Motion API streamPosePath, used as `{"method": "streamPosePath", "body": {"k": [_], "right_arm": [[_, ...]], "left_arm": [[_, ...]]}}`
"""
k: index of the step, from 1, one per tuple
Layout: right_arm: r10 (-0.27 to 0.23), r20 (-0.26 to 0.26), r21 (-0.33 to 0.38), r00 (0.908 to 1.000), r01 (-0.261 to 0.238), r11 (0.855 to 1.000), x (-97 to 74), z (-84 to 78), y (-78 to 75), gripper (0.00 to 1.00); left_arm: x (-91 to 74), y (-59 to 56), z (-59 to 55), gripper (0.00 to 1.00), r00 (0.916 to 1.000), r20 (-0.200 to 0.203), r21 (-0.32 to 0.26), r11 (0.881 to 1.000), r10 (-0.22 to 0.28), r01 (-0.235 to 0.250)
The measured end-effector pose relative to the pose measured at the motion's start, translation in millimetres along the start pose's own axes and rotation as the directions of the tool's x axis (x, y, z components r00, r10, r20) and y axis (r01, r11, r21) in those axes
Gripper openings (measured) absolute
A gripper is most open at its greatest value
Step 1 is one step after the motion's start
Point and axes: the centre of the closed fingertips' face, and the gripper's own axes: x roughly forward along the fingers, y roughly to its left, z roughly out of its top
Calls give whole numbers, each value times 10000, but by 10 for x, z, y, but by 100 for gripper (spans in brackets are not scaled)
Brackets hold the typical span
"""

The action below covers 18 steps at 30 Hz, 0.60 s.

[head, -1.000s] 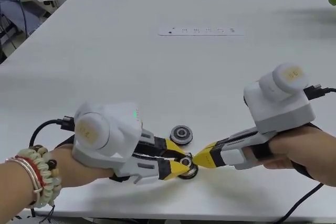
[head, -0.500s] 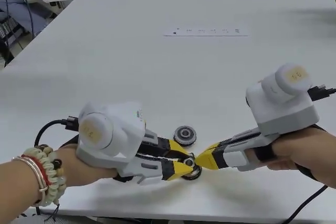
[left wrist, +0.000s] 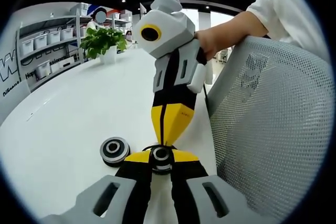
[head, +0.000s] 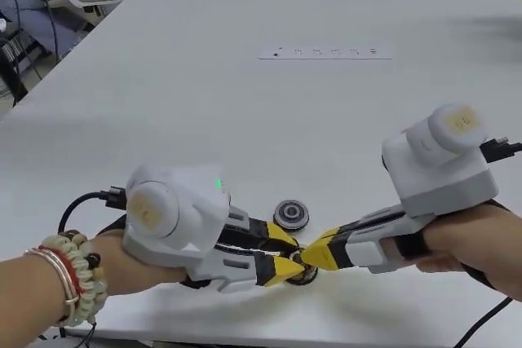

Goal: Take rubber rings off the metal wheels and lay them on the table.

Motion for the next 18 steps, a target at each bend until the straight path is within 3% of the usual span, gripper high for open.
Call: {"method": "streamPosePath", "body": {"k": [7, 15, 18], "right_arm": [[-290, -165, -52, 9994, 289, 9996, 0, -30, -53, 0], [-385, -208, 211, 9990, 389, 9990, -15, -48, -88, 0], [-509, -198, 206, 9985, 513, 9985, -27, -45, -111, 0]], "left_arm": [[3, 1, 0, 8, 9999, -141, -44, 10000, -60, 59], [8, -7, 11, 9, 9973, -726, -19, 10000, -74, 73], [-33, -3, 56, 13, 9977, -665, -42, 9999, -97, 94]]}}
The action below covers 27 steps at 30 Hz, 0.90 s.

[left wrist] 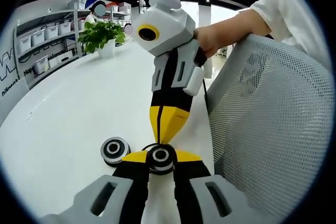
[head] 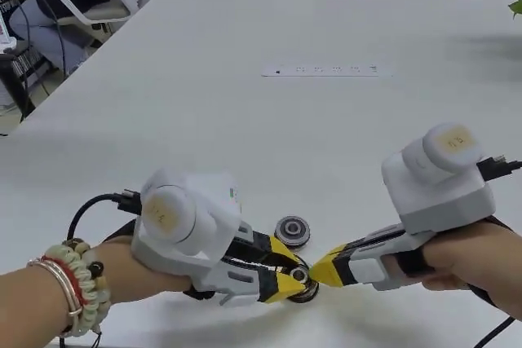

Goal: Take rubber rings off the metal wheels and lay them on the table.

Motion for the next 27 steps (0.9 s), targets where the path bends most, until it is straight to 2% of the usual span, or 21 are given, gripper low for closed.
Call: {"method": "streamPosePath", "body": {"k": [4, 6, 11, 16, 20, 24, 27], "right_arm": [[-14, 140, 55, 9999, 14, 10000, -25, 30, -7, 0], [-24, 182, 88, 9998, 22, 10000, -34, 38, -9, 0], [-115, 295, 1, 9995, 115, 9999, -71, 73, -19, 0], [-110, 588, 1, 9982, 110, 9999, -122, 142, -14, 0], [-96, 824, -16, 9966, 98, 10000, -156, 194, -7, 0], [-126, 1016, -100, 9947, 137, 9999, -192, 242, 14, 0], [-104, 1197, -119, 9928, 119, 9999, -212, 281, 35, 0]], "left_arm": [[-92, 19, 111, 17, 9997, 235, -26, 10000, 25, -24], [-150, 11, 168, 23, 9996, 264, -71, 9999, -84, 85], [-368, -18, 398, 39, 9984, 550, 27, 9999, -113, 112], [-588, -69, 535, 53, 9981, 611, 262, 9997, -1, -15], [-803, -81, 548, 58, 9981, 518, 251, 9991, 325, -338], [-972, -48, 440, 61, 9952, 267, -21, 9955, 946, -946], [-1140, -38, 302, 64, 9890, -33, -159, 9888, 1481, -1481]]}}
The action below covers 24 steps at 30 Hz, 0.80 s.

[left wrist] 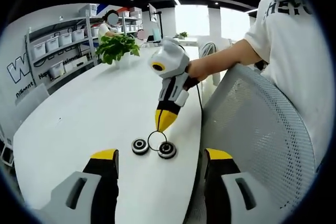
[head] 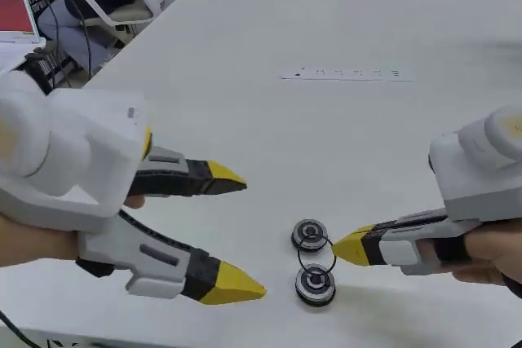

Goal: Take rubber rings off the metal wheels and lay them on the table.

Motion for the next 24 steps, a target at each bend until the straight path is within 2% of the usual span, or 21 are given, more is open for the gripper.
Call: {"method": "streamPosePath", "body": {"k": [7, 9, 12, 14, 17, 20, 24], "right_arm": [[57, 218, -223, 9997, -52, 9997, -33, 70, 54, 0], [80, 320, -236, 9995, -72, 9997, -47, 96, 64, 0], [103, 481, -242, 9988, -92, 9997, -68, 137, 75, 0], [116, 593, -230, 9982, -102, 9997, -80, 166, 79, 0], [103, 695, -281, 9975, -84, 9996, -95, 197, 89, 0], [-87, 755, -557, 9971, 129, 9984, -126, 228, 80, 0], [-25, 1114, -445, 9938, 75, 9990, -165, 313, 98, 0]], "left_arm": [[-297, 89, -226, 66, 9934, -100, -780, 9903, 1143, -1147], [-359, 115, -311, 67, 9892, -227, -951, 9846, 1450, -1465], [-407, 140, -379, 68, 9845, -261, -1247, 9766, 1735, -1755], [-431, 164, -462, 69, 9791, -230, -1618, 9657, 2020, -2030], [-428, 176, -569, 72, 9752, -330, -1876, 9570, 2189, -2212], [-412, 179, -613, 73, 9725, -296, -2056, 9507, 2311, -2321], [-371, 138, -645, 73, 9737, -295, -2196, 9488, 2261, -2269]]}}
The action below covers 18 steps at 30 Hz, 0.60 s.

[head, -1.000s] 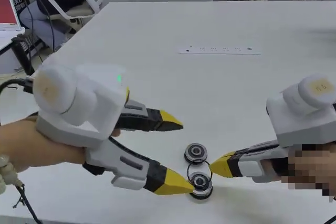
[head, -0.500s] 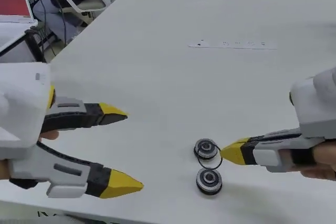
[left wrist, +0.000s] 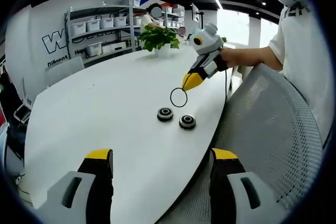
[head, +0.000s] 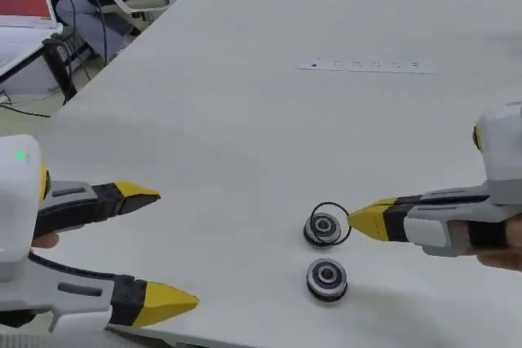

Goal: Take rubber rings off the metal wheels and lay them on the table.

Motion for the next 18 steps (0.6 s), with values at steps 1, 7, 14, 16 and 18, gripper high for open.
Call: {"method": "streamPosePath", "body": {"k": [1, 7, 14, 16, 18], "right_arm": [[12, 71, 28, 10000, -12, 10000, -6, 17, 5, 0], [-2, 348, -25, 9994, 3, 10000, -29, 105, 38, 0], [180, 716, 6, 9973, -181, 9998, -26, 258, 109, 0], [266, 1022, 17, 9944, -270, 9996, -30, 344, 147, 0], [419, 1249, 72, 9913, -431, 9990, -38, 424, 196, 0]], "left_arm": [[9, -5, -10, 73, 10000, -5, -35, 10000, 10, -10], [48, -7, -115, 72, 9989, -414, -119, 9997, 216, -221], [45, 31, -86, 74, 9990, -162, -443, 9981, 428, -435], [42, 37, -75, 75, 9989, -89, -502, 9977, 457, -461], [45, 36, -72, 78, 9990, -42, -579, 9973, 448, -449]]}}
